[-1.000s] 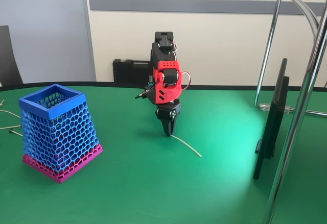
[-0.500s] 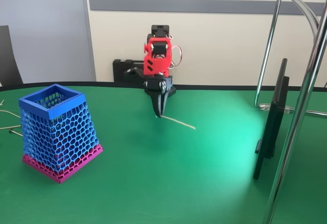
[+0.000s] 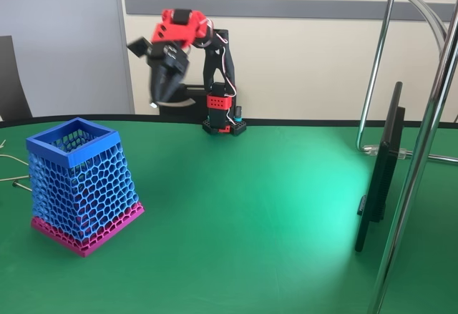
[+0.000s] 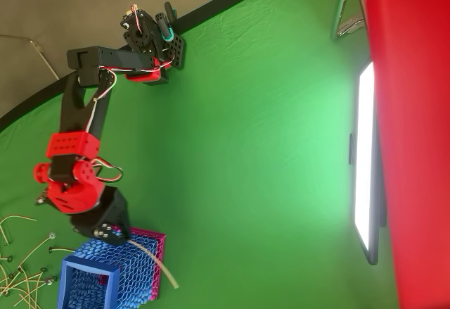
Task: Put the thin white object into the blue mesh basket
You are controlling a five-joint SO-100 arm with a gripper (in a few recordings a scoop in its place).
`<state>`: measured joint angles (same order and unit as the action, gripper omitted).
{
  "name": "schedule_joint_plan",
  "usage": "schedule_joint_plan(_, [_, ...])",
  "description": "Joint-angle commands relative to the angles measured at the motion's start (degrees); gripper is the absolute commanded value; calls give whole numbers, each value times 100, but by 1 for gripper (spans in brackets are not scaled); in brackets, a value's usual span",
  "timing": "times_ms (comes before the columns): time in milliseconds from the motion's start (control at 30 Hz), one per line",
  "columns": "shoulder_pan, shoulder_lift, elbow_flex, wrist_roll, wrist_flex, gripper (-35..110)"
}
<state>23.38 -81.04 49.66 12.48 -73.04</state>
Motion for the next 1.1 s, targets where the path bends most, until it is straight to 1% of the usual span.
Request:
schedule_joint_plan(0, [510,-264,-642,-325,9,6])
schedule_joint_plan(100, [940,-35,-1187,-817,123,6])
schedule_joint_plan(300, [1503,571,-2004,-2180,448,7])
schedule_joint_plan(433, [1811,1011,-2312,-3050,940,6])
schedule_joint_plan(567, [2004,1380,-2338,-3894,1705,8])
schedule_joint_plan(700, [2118,1705,-2329,-4799,2566,6])
schedule_joint_plan(867, [2074,2039,-2303,-5906,3190,8])
schedule_joint_plan(967, [1978,2136,-2250,-6521,3278,7])
schedule_joint_plan(1067, [1881,2206,-2136,-7075,3252,9])
